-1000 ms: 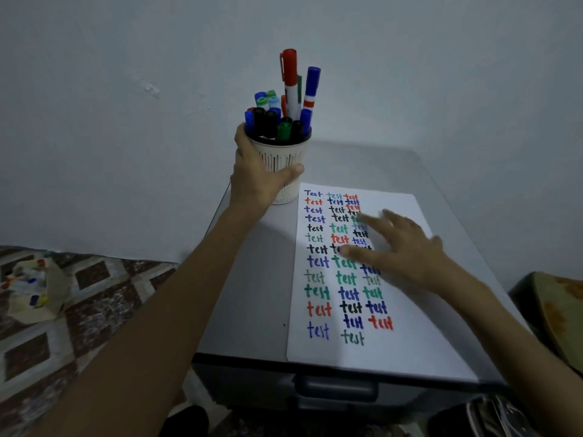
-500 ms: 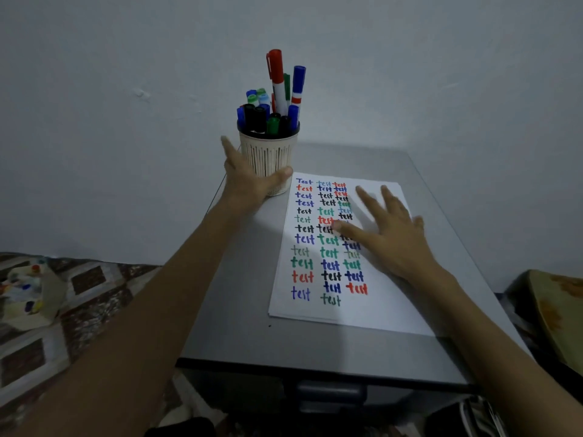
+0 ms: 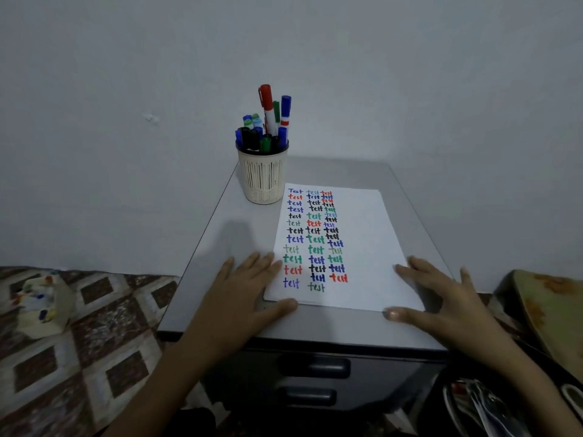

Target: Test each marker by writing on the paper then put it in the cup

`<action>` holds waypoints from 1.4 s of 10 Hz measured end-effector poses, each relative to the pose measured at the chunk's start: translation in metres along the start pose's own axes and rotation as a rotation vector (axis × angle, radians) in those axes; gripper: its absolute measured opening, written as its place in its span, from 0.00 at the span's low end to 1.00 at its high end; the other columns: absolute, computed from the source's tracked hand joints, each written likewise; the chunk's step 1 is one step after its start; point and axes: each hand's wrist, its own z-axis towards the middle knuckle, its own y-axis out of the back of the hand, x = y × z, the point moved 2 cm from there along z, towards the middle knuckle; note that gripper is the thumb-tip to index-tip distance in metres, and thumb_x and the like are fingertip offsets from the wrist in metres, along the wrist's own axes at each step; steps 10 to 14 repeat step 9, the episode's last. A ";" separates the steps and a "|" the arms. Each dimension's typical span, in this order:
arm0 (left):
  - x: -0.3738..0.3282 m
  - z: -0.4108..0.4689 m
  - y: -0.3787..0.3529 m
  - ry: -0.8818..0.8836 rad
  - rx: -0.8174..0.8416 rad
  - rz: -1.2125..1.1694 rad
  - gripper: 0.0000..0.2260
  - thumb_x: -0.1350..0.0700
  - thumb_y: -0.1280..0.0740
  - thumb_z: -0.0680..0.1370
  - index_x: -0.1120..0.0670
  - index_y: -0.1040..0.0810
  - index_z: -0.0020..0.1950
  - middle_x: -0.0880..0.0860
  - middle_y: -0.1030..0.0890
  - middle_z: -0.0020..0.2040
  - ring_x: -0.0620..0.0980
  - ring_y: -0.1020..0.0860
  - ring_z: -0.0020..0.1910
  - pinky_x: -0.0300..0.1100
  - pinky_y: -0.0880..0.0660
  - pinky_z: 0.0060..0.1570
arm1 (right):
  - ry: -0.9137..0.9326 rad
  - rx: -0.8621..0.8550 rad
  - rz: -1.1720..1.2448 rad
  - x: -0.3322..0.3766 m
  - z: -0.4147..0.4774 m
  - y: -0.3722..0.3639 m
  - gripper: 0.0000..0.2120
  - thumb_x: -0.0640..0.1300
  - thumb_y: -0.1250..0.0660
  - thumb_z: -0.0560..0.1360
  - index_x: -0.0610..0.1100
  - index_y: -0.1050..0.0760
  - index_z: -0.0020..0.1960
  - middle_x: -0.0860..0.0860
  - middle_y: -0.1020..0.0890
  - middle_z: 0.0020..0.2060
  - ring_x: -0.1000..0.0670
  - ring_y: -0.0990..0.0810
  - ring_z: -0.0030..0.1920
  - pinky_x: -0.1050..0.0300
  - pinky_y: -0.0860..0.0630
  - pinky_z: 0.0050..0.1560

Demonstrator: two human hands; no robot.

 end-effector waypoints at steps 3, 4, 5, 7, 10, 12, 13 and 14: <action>-0.007 0.011 -0.003 0.067 -0.057 0.031 0.52 0.21 0.69 0.60 0.48 0.43 0.76 0.45 0.43 0.76 0.42 0.48 0.75 0.45 0.58 0.73 | 0.055 -0.078 -0.048 -0.007 0.012 -0.003 0.41 0.78 0.41 0.62 0.55 0.26 0.66 0.52 0.31 0.71 0.56 0.33 0.71 0.48 0.64 0.75; -0.007 0.011 -0.004 0.073 -0.078 0.038 0.52 0.21 0.69 0.60 0.48 0.42 0.75 0.45 0.42 0.76 0.42 0.47 0.75 0.46 0.56 0.73 | 0.047 -0.081 -0.027 -0.004 0.012 -0.003 0.38 0.72 0.39 0.62 0.54 0.27 0.67 0.52 0.32 0.72 0.56 0.34 0.72 0.48 0.60 0.76; -0.008 0.011 -0.005 0.078 -0.099 0.033 0.52 0.21 0.68 0.61 0.48 0.41 0.75 0.46 0.40 0.75 0.43 0.45 0.74 0.46 0.55 0.73 | 0.024 -0.079 -0.003 -0.002 0.011 -0.003 0.36 0.69 0.37 0.63 0.54 0.27 0.67 0.52 0.33 0.72 0.55 0.35 0.72 0.50 0.56 0.76; -0.007 0.010 -0.007 0.082 -0.115 0.046 0.49 0.22 0.64 0.62 0.47 0.40 0.75 0.44 0.39 0.75 0.41 0.45 0.74 0.44 0.55 0.73 | 0.026 -0.059 0.037 -0.001 0.010 -0.005 0.35 0.68 0.37 0.64 0.54 0.27 0.67 0.52 0.33 0.72 0.57 0.36 0.72 0.52 0.52 0.76; -0.007 0.006 -0.003 0.084 -0.217 -0.028 0.45 0.23 0.62 0.67 0.49 0.34 0.72 0.46 0.33 0.72 0.44 0.38 0.72 0.49 0.47 0.73 | 0.009 -0.106 0.073 -0.004 0.009 -0.004 0.41 0.76 0.41 0.64 0.60 0.37 0.73 0.57 0.37 0.74 0.57 0.37 0.71 0.49 0.45 0.75; -0.007 0.006 -0.003 0.084 -0.217 -0.028 0.45 0.23 0.62 0.67 0.49 0.34 0.72 0.46 0.33 0.72 0.44 0.38 0.72 0.49 0.47 0.73 | 0.009 -0.106 0.073 -0.004 0.009 -0.004 0.41 0.76 0.41 0.64 0.60 0.37 0.73 0.57 0.37 0.74 0.57 0.37 0.71 0.49 0.45 0.75; -0.007 0.006 -0.003 0.084 -0.217 -0.028 0.45 0.23 0.62 0.67 0.49 0.34 0.72 0.46 0.33 0.72 0.44 0.38 0.72 0.49 0.47 0.73 | 0.009 -0.106 0.073 -0.004 0.009 -0.004 0.41 0.76 0.41 0.64 0.60 0.37 0.73 0.57 0.37 0.74 0.57 0.37 0.71 0.49 0.45 0.75; -0.007 0.006 -0.003 0.084 -0.217 -0.028 0.45 0.23 0.62 0.67 0.49 0.34 0.72 0.46 0.33 0.72 0.44 0.38 0.72 0.49 0.47 0.73 | 0.009 -0.106 0.073 -0.004 0.009 -0.004 0.41 0.76 0.41 0.64 0.60 0.37 0.73 0.57 0.37 0.74 0.57 0.37 0.71 0.49 0.45 0.75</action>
